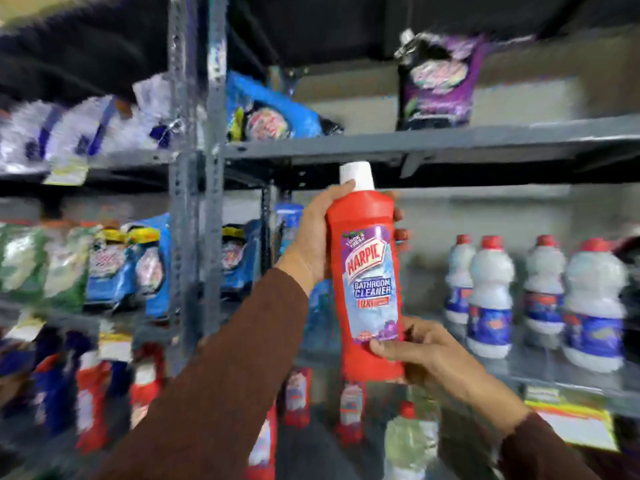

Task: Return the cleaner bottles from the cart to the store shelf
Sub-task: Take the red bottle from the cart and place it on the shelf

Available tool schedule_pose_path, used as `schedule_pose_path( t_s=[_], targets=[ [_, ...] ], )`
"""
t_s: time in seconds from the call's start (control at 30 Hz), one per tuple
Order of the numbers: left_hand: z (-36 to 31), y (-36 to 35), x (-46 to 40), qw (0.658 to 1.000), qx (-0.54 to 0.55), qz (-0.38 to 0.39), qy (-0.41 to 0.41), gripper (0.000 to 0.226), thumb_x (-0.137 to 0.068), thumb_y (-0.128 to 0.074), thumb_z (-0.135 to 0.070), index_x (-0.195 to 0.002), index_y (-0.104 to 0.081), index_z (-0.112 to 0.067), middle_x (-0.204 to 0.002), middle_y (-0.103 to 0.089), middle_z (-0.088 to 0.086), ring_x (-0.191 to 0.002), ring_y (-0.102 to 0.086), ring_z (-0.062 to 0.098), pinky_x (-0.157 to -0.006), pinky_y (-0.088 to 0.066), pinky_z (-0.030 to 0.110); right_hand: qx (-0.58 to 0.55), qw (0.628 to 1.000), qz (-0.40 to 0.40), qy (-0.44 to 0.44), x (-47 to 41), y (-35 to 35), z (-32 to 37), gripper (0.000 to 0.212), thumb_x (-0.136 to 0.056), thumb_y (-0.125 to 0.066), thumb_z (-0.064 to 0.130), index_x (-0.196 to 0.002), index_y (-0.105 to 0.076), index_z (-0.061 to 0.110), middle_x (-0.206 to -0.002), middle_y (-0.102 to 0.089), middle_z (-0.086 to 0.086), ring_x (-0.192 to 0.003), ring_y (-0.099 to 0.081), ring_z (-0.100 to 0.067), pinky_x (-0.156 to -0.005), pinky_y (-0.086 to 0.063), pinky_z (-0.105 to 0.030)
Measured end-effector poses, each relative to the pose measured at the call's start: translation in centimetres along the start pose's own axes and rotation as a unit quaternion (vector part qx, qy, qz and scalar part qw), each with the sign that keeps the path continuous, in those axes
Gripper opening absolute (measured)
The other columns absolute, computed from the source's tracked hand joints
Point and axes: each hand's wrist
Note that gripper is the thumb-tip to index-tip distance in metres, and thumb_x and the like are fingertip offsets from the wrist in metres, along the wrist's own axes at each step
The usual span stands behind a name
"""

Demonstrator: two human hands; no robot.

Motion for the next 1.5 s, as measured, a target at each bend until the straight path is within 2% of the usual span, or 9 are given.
schedule_pose_path(
  t_s=[0.4,0.67,0.83,0.9,0.97,1.03,1.17,1.37,1.5],
  targets=[
    [2.3,-4.7,-5.8,0.997,0.027,0.072,-0.022,0.052,-0.075,-0.057,-0.041,-0.108,-0.060,0.000,-0.091,-0.067,0.020,-0.074,-0.063,0.035,-0.096,-0.041,0.052,0.054,0.997,-0.052,0.029,2.0,4.9,2.7,0.037,-0.070,-0.085,0.011,-0.106,-0.076,0.012,-0.111,-0.077,-0.013,-0.099,-0.074,-0.025,-0.077,-0.060,-0.031],
    [11.6,3.5,7.4,0.982,-0.106,-0.041,0.152,0.056,-0.077,-0.066,-0.058,-0.112,-0.068,-0.015,-0.102,-0.076,0.000,-0.092,-0.072,0.016,-0.082,-0.058,0.028,0.160,0.984,-0.022,-0.073,2.0,2.0,-9.4,0.050,-0.057,-0.089,-0.005,-0.103,-0.076,0.007,-0.101,-0.080,-0.009,-0.098,-0.075,-0.029,-0.091,-0.059,-0.047],
    [27.0,11.3,21.5,0.858,-0.283,-0.327,0.278,0.037,-0.091,-0.044,-0.048,-0.075,-0.052,-0.017,-0.058,-0.059,0.002,-0.053,-0.055,0.001,-0.072,-0.044,0.030,0.153,0.974,-0.080,-0.148,2.8,-0.4,-21.8,0.048,-0.059,-0.087,-0.009,-0.103,-0.075,0.004,-0.103,-0.079,-0.012,-0.099,-0.074,-0.030,-0.090,-0.059,-0.043],
    [32.2,13.7,27.6,0.751,-0.467,-0.272,0.380,0.027,-0.104,-0.041,-0.023,-0.097,-0.060,-0.004,-0.095,-0.064,0.021,-0.091,-0.067,0.005,-0.104,-0.037,0.042,0.144,0.968,-0.108,-0.177,2.1,-1.0,-25.2,0.040,-0.059,-0.088,-0.008,-0.092,-0.077,0.013,-0.100,-0.078,-0.012,-0.093,-0.075,-0.026,-0.088,-0.060,-0.042],
    [35.9,15.5,30.9,0.657,-0.616,-0.172,0.399,0.053,-0.102,-0.037,-0.033,-0.144,-0.032,0.000,-0.153,-0.032,0.022,-0.142,-0.033,0.023,-0.119,-0.019,0.043,0.138,0.960,-0.127,-0.206,0.7,-1.5,-28.7,0.042,-0.058,-0.088,-0.010,-0.083,-0.075,0.021,-0.096,-0.077,-0.014,-0.079,-0.074,-0.013,-0.078,-0.062,-0.031],
    [37.6,16.7,32.0,0.592,-0.686,-0.113,0.407,0.068,-0.099,-0.031,-0.046,-0.151,-0.015,-0.006,-0.162,-0.014,0.012,-0.148,-0.013,0.028,-0.120,-0.014,0.040,0.137,0.952,-0.152,-0.226,-0.6,-1.7,-31.8,0.040,-0.057,-0.089,-0.010,-0.087,-0.076,0.012,-0.097,-0.077,-0.019,-0.078,-0.077,-0.012,-0.069,-0.062,-0.024],
    [39.5,18.1,32.5,0.575,-0.707,-0.131,0.390,0.068,-0.097,-0.029,-0.044,-0.152,-0.011,-0.010,-0.163,-0.009,0.007,-0.150,-0.007,0.025,-0.121,-0.008,0.039,0.132,0.944,-0.168,-0.252,-4.2,-1.9,-36.4,0.049,-0.058,-0.087,-0.012,-0.104,-0.072,-0.007,-0.104,-0.074,-0.028,-0.094,-0.072,-0.035,-0.087,-0.058,-0.056],
    [39.7,18.4,32.0,0.572,-0.722,-0.103,0.375,0.076,-0.095,-0.033,-0.051,-0.152,-0.010,-0.006,-0.162,-0.009,0.011,-0.149,-0.009,0.027,-0.122,-0.002,0.038,0.153,0.938,-0.167,-0.264,-7.4,-1.5,-39.2,0.041,-0.061,-0.085,-0.014,-0.091,-0.072,0.011,-0.101,-0.074,-0.016,-0.068,-0.071,-0.004,-0.059,-0.058,-0.018],
    [39.3,18.9,32.2,0.593,-0.718,-0.089,0.353,0.073,-0.097,-0.034,-0.046,-0.152,-0.010,-0.005,-0.163,-0.008,0.011,-0.150,-0.007,0.025,-0.122,-0.003,0.037,0.138,0.937,-0.185,-0.262,-9.0,-0.9,-40.1,0.048,-0.063,-0.083,-0.016,-0.102,-0.068,0.008,-0.104,-0.071,-0.016,-0.094,-0.068,-0.030,-0.079,-0.061,-0.041]
  ],
)
Point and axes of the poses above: each hand's wrist, its own x-axis away from the middle knuckle, its own y-axis out of the back of the hand, z = x × y
